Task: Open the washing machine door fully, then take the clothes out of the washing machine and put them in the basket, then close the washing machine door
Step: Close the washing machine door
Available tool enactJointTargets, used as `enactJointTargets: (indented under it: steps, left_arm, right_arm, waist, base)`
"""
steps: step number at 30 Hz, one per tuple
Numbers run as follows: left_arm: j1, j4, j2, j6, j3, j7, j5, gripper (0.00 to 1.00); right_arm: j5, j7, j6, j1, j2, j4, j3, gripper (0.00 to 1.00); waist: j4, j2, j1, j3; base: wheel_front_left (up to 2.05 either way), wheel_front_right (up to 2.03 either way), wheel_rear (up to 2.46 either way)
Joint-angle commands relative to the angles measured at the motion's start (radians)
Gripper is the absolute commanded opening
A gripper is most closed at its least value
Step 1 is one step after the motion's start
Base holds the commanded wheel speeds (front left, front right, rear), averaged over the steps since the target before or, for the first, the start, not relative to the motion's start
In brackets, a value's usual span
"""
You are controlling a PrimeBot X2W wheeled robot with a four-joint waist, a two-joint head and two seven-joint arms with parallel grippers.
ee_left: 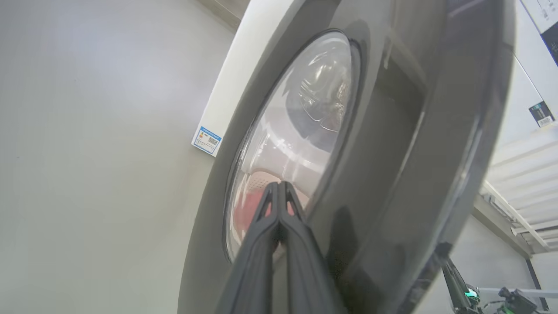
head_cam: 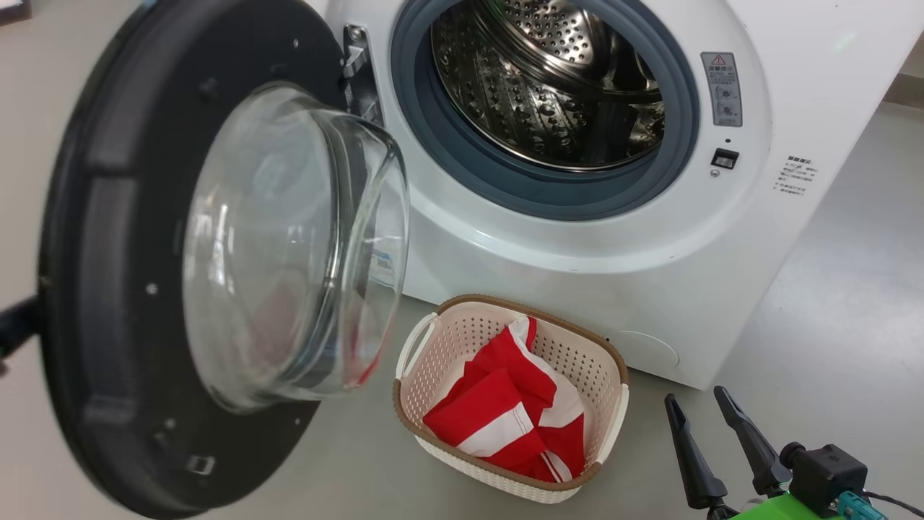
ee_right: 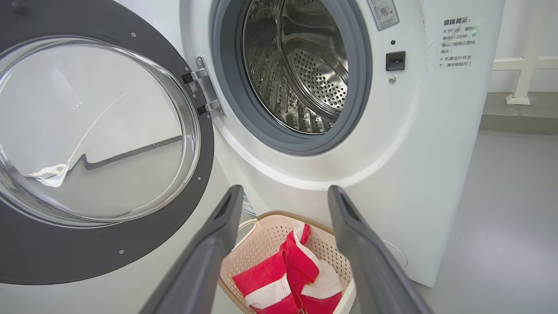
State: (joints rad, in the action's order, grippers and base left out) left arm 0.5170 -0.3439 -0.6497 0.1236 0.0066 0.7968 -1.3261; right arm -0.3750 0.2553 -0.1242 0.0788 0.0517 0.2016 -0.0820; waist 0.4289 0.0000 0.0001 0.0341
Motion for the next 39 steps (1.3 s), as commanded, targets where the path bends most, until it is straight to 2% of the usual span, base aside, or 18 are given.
enactJointTargets:
  steps: [1,9,17,34,39]
  left_arm:
    - [0.01,0.063,-0.052,0.007,0.023,0.01,-0.02,0.0]
    - [-0.012,0.243,-0.023,0.007,-0.062,-0.013,-0.063,0.0]
    - [0.006,0.357,0.006,0.007,-0.155,-0.055,-0.071,0.0]
    - [-0.043,0.279,-0.026,0.007,-0.203,-0.189,-0.047,0.0]
    - [-0.104,0.232,-0.031,0.007,-0.23,-0.273,-0.014,0.0]
  right_arm:
    - [0.008,0.006,-0.007,-0.011,0.002,-0.027,-0.023,1.0]
    - [0.01,0.006,-0.007,-0.013,0.001,-0.027,-0.019,1.0]
    - [0.011,0.006,-0.007,-0.022,0.001,-0.028,-0.019,1.0]
    - [0.011,0.006,-0.007,-0.027,0.0,-0.031,-0.015,1.0]
    - [0.011,0.006,-0.007,-0.027,0.0,-0.029,-0.023,1.0]
  waist:
    - [-0.001,0.0,-0.0001,0.0]
    - [-0.007,0.0,-0.0001,0.0]
    - [-0.019,0.0,-0.0001,0.011]
    - [-0.019,0.0,-0.0001,0.006]
    - [-0.006,0.0,-0.0001,-0.01]
  base:
    - [0.0,0.0,0.0]
    - [0.0,0.0,0.0]
    - [0.0,0.0,0.0]
    - [0.0,0.0,0.0]
    - [0.0,0.0,0.0]
